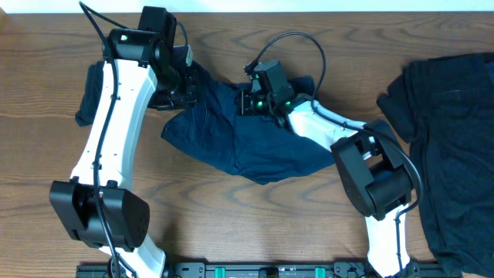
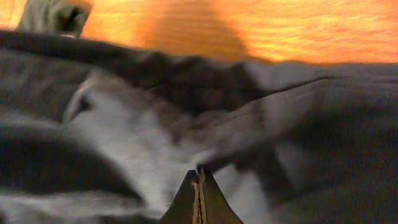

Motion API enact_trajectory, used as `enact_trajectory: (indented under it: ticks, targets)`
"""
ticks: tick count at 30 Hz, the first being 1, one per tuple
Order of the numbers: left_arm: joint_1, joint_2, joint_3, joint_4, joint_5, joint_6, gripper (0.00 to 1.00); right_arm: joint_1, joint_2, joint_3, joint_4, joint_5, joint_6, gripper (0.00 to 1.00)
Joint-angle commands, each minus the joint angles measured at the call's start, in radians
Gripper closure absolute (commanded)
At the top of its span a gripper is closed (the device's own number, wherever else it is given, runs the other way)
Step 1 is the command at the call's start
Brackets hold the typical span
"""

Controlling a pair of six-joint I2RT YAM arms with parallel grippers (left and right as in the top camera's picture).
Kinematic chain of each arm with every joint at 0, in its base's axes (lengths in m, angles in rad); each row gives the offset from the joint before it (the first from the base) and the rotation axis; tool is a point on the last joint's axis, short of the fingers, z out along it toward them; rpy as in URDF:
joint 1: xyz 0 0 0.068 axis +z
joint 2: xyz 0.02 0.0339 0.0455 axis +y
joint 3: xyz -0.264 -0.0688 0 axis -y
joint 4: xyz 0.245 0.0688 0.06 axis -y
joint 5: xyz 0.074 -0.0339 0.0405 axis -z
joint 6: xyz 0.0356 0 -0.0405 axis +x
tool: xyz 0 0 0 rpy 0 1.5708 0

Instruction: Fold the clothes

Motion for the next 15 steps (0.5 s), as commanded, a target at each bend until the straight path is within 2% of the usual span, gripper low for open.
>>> enact_trajectory:
  ticks: [1, 15]
  targets:
    - [0.002, -0.016, 0.029, -0.01, -0.002, -0.008, 0.94, 0.004, -0.016, 0.014, 0.002, 0.031, -0.01, 0.99]
    - [0.002, -0.016, 0.029, -0.014, -0.002, -0.008, 0.94, 0.051, 0.172, 0.015, 0.269, 0.063, -0.009, 0.99]
